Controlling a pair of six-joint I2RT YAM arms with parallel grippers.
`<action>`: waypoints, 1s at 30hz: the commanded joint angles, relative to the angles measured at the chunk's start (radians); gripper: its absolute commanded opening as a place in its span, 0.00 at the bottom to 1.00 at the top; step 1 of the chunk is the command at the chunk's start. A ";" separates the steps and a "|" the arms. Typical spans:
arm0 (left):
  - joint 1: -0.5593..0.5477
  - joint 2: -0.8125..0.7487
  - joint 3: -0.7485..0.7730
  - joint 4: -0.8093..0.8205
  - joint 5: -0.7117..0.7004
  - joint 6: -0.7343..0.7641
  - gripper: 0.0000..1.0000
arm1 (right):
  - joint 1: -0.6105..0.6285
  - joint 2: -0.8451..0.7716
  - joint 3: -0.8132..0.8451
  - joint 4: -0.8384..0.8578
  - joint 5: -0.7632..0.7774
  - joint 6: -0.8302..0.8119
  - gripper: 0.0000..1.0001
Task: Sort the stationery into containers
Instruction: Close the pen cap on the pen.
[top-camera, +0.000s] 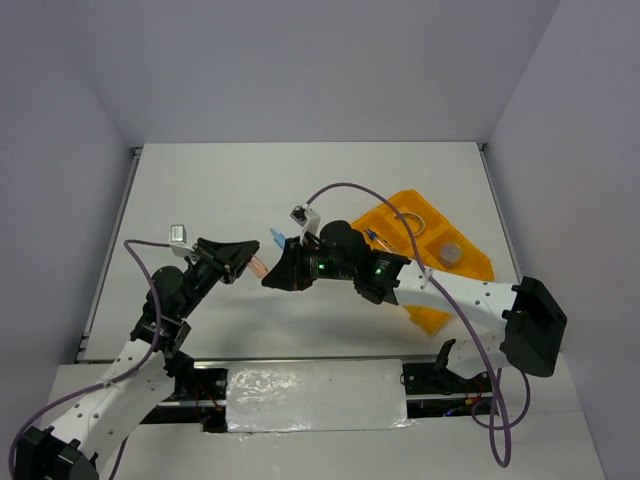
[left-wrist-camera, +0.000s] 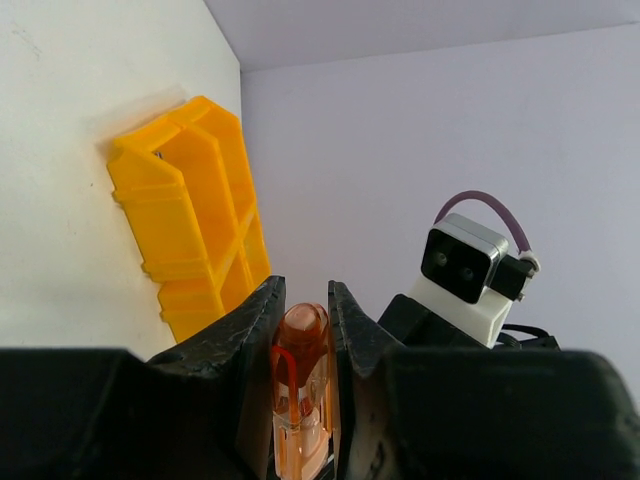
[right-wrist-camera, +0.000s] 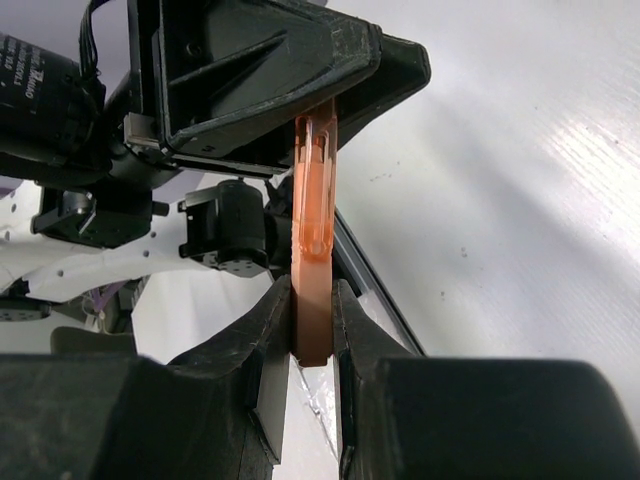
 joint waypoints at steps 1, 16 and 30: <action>-0.004 -0.018 0.001 0.079 0.055 0.006 0.00 | -0.004 0.034 0.096 0.130 0.037 -0.029 0.00; -0.029 -0.035 -0.059 0.126 0.147 0.073 0.00 | -0.093 0.393 0.617 0.141 -0.198 -0.049 0.00; -0.029 0.005 0.289 -0.376 -0.040 0.429 0.99 | -0.118 0.193 0.239 0.124 -0.132 -0.140 0.00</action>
